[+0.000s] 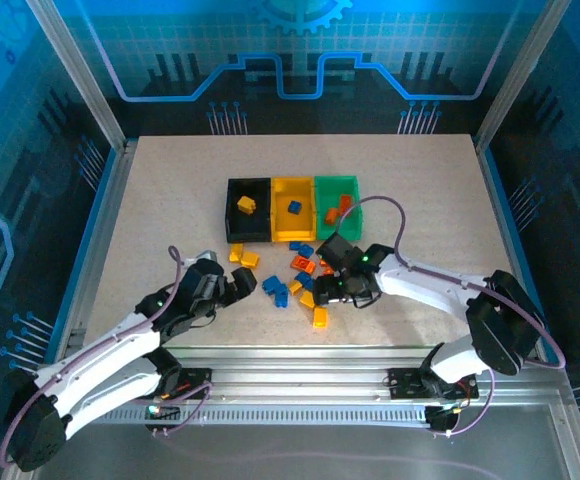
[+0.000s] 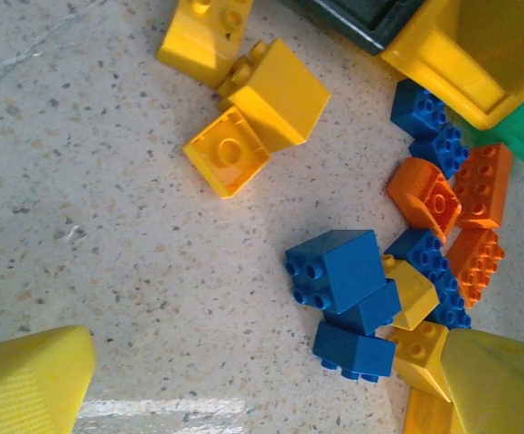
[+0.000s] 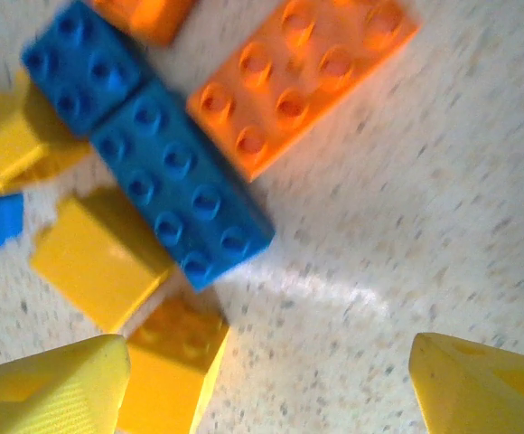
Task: Sort the legos into containers by color
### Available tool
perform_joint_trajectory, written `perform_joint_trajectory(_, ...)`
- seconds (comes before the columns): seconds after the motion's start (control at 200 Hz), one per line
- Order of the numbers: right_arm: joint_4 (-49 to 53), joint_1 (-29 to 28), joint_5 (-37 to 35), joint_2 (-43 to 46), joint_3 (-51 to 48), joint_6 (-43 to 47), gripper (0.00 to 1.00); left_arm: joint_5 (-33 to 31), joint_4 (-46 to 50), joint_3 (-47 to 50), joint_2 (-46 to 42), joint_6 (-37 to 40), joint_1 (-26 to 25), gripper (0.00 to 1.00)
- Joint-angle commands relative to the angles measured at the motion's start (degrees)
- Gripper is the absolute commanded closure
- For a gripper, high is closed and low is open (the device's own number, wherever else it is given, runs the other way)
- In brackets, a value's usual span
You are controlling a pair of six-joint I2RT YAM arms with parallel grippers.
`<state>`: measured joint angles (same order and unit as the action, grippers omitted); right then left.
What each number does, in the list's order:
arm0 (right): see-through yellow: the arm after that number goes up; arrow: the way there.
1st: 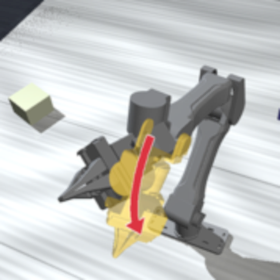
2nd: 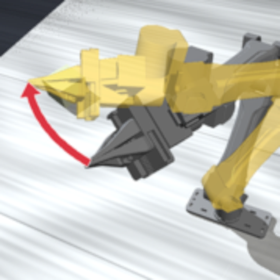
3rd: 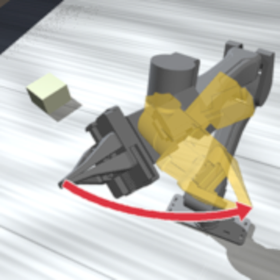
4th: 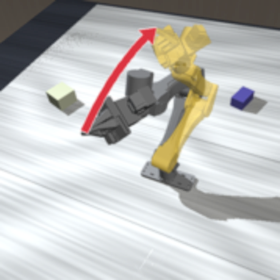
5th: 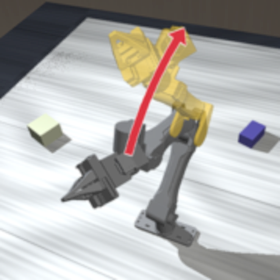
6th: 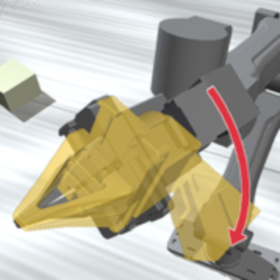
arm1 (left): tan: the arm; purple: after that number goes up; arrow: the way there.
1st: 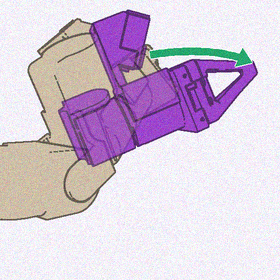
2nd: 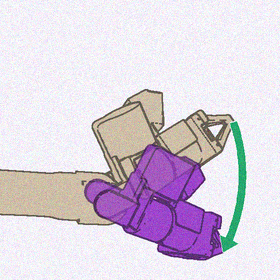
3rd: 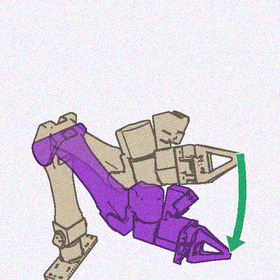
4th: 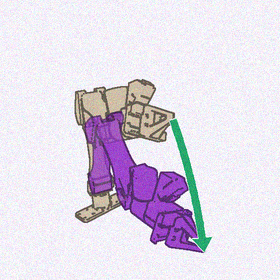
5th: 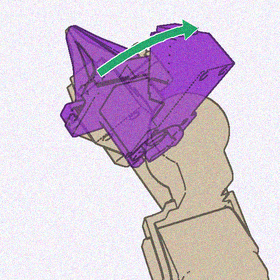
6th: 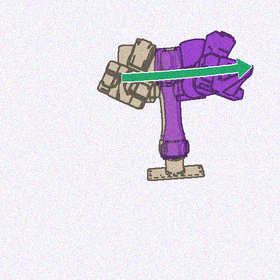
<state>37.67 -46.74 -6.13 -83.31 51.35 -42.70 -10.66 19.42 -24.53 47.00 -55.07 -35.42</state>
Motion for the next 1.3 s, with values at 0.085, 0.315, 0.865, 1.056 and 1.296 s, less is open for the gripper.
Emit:
perform_joint_trajectory(0.085, -4.18, -3.74, 0.76, -1.32, -3.44, -3.63, 0.19, -1.25, 2.49, 2.03, -1.54, -1.53, 0.11, 0.01)
perform_joint_trajectory(0.315, -5.44, -6.80, 1.21, -5.78, -2.22, -4.11, 0.22, -4.49, 7.49, 2.24, -6.21, -2.67, 0.25, 0.01)
perform_joint_trajectory(0.865, -2.42, -7.32, 2.09, -6.92, -1.29, -1.67, 0.54, -5.17, 9.14, 2.90, -9.47, -2.79, 0.96, 0.01)
perform_joint_trajectory(1.056, 1.17, -7.36, 2.48, -2.60, 1.88, 0.59, 0.67, -5.52, 10.33, 2.69, -9.63, -2.58, 1.23, 0.01)
perform_joint_trajectory(1.296, 1.61, -3.32, 1.48, -4.50, 17.72, 7.26, 0.69, -4.73, 10.31, 3.86, -9.65, -3.69, 1.32, 0.01)
